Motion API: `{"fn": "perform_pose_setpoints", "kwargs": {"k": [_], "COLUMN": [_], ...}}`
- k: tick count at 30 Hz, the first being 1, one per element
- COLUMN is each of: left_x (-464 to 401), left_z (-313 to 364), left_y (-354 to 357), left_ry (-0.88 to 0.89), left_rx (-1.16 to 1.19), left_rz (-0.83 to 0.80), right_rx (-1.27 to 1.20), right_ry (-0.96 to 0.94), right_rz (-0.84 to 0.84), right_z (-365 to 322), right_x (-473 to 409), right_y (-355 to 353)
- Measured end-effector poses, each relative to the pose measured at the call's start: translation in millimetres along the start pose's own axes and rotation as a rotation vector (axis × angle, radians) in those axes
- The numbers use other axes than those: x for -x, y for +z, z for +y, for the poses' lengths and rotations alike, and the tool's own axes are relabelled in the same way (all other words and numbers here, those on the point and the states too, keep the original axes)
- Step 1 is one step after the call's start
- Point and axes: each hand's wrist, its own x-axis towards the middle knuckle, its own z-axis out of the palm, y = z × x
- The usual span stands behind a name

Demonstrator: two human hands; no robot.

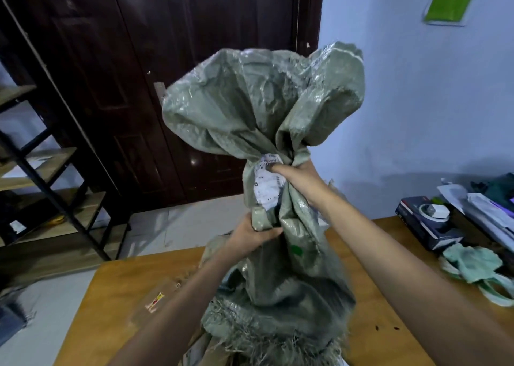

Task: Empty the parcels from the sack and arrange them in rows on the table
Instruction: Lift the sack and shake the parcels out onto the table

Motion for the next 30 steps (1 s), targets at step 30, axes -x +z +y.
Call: {"fn": "perform_pose_setpoints", "kwargs": {"k": [30], "left_x": [-19.1], "left_z": [80.2], "left_y": [102.5], "left_ry": [0.018], "left_rx": [0.196], "left_rz": [0.074], "right_rx": [0.335], "right_ry": [-0.043], "right_rz": [-0.110], "right_z": [15.8], "right_x": [10.7], "right_y": [-91.9]}}
